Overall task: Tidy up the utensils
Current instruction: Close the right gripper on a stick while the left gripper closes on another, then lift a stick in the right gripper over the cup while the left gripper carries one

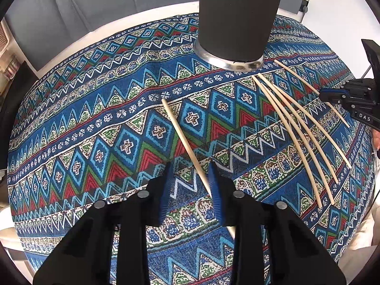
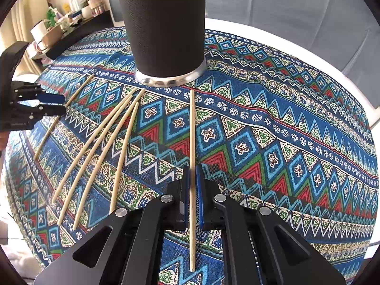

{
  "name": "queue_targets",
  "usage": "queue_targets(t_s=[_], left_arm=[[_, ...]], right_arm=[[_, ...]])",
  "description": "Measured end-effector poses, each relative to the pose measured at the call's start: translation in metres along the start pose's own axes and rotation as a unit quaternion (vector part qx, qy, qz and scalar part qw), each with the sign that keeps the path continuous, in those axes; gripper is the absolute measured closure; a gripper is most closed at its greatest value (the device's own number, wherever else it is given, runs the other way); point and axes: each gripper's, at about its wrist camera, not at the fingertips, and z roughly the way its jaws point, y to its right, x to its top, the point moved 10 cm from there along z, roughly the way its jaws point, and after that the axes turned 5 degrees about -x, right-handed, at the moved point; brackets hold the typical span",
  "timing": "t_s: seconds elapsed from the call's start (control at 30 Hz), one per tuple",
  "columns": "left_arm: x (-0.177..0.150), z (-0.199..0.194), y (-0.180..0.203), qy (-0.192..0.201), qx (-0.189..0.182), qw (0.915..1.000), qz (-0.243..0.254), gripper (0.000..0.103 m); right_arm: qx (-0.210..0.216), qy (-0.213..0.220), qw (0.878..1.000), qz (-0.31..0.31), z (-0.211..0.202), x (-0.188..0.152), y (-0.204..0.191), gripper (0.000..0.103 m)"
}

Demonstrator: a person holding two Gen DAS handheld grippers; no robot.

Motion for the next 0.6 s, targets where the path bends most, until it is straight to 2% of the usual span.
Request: queue_targets(t_s=[0.03, 0.2, 0.3, 0.6], left_arm=[[-0.003, -0.002, -0.005, -0.003, 0.001, 1.0, -0.003, 0.086], [-0.013, -0.01, -0.025, -0.003, 0.016, 0.9997, -0.018, 0.088], [-0.021, -0.017, -0.037, 0.003, 0.019, 0.9994, -0.03, 0.097], [-0.03, -0.025, -0.059, 0.014, 0.029, 0.9963, -0.08, 0.098]], right_arm=[[-0.001, 0.001, 1.0, 0.001, 0.0, -0.001, 0.002, 0.098], [-0.007, 0.01, 1.0, 0.022, -0.004, -0.01, 0.015, 0.098], [-0.012, 0.011, 0.999, 0.031, -0.007, -0.016, 0.023, 0.098], [-0.005, 0.01, 0.996, 0.084, -0.016, -0.032, 0.06, 0.098]])
